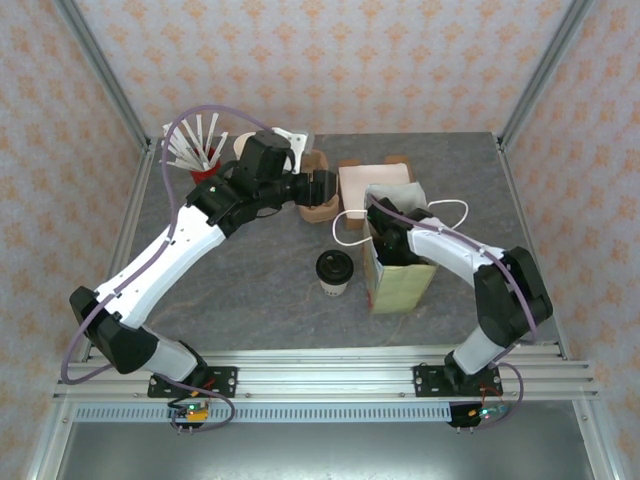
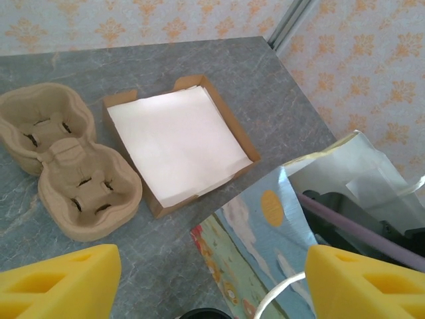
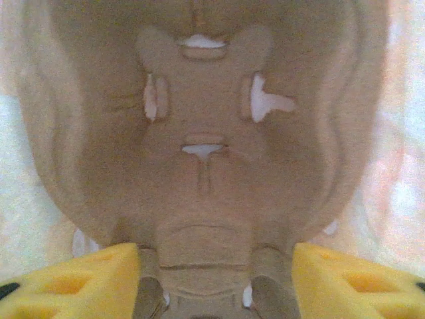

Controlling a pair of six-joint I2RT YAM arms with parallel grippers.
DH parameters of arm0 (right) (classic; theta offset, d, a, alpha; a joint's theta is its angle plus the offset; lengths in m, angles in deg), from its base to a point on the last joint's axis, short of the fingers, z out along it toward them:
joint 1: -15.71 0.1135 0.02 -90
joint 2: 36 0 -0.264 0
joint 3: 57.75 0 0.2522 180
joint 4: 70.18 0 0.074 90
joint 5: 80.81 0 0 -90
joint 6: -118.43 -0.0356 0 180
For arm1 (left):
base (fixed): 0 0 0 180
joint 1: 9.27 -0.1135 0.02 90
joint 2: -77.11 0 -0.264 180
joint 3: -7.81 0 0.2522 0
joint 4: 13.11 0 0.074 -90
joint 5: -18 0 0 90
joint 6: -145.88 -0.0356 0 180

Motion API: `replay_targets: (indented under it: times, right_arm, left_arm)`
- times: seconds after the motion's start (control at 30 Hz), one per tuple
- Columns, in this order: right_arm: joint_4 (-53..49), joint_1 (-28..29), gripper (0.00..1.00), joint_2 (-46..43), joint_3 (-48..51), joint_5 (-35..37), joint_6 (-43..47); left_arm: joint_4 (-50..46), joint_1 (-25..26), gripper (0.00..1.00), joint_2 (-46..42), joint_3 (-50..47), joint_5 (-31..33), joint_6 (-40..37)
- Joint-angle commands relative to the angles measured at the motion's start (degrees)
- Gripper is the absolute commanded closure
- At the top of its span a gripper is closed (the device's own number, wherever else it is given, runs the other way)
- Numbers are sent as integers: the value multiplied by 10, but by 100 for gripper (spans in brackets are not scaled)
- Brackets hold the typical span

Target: Pack the takeout coffee

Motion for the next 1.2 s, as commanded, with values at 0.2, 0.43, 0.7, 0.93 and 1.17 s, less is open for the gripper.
replay_targets:
  times: [0.2,0.43,0.7,0.93,1.17]
  right_arm:
    - [-74,-2,19,-51,-55,42,19]
    - [-109,-2,13,-68,-96,62,30]
    - [-159,-2,13,-92,-161,99,49]
    - [-192,-2,14,-110,-223,99,54]
    - [-228,-2,14,-142,-305,122,64]
  left_arm:
    - [5,-4,26,-31,-14,19,-1]
    - [1,-4,26,-38,-22,23,-4]
    - [4,-5,26,-58,-58,39,-5]
    - [7,-7,26,-70,-91,37,-2]
    - [9,-8,26,-91,-133,36,0]
